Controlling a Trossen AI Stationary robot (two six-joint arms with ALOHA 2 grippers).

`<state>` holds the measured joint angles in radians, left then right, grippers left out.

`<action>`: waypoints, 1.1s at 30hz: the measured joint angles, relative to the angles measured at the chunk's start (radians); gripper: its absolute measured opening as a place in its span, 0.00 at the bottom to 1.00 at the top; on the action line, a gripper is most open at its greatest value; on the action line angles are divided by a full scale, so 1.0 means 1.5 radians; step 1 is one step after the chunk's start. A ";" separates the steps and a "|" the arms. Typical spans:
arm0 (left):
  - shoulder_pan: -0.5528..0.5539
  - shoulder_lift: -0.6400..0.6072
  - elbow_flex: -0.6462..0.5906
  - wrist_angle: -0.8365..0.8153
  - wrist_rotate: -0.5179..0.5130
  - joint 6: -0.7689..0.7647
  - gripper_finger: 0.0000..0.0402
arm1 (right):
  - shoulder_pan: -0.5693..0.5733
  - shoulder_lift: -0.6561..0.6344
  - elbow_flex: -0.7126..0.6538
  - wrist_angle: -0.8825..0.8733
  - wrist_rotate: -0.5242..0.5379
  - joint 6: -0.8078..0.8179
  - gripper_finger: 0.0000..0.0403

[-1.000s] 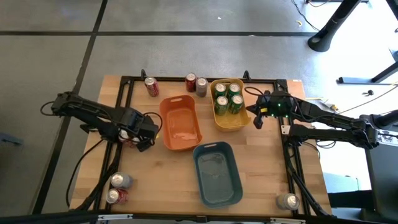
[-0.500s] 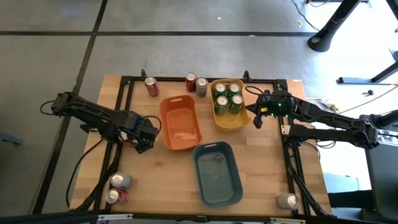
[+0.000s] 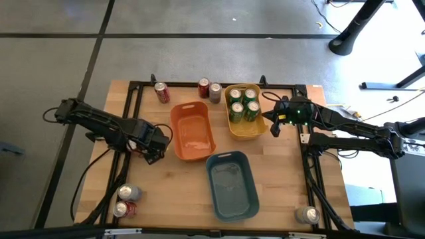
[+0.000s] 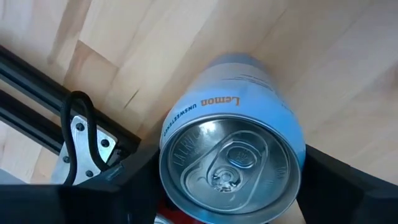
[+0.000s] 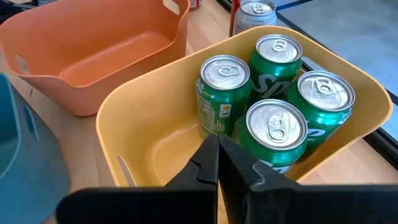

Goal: Sort soda cans
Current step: Put the white soda can into the orange bin

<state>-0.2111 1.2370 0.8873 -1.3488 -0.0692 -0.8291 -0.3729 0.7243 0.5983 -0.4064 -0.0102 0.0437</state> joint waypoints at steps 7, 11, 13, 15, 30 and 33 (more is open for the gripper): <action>0.016 0.000 0.066 -0.026 0.000 0.014 0.69 | 0.000 0.000 0.000 0.002 0.000 0.000 0.01; 0.031 0.000 0.119 -0.080 -0.003 0.007 0.70 | 0.000 0.000 0.000 0.002 0.000 0.000 0.01; 0.037 0.000 0.144 -0.104 -0.006 0.004 0.70 | 0.000 0.000 0.000 0.002 0.000 0.000 0.01; 0.045 0.000 0.171 -0.123 -0.016 0.008 0.70 | 0.000 0.000 0.000 0.002 0.000 -0.002 0.01; 0.140 0.002 0.356 -0.134 -0.121 0.112 0.70 | 0.000 0.000 0.000 0.010 0.000 -0.005 0.01; 0.160 0.002 0.364 -0.091 -0.135 0.150 0.71 | 0.000 0.000 0.000 0.011 0.000 -0.005 0.01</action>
<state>0.0291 1.2392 1.4333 -1.4847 -0.2722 -0.6044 -0.3731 0.7245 0.5983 -0.3901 -0.0105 0.0360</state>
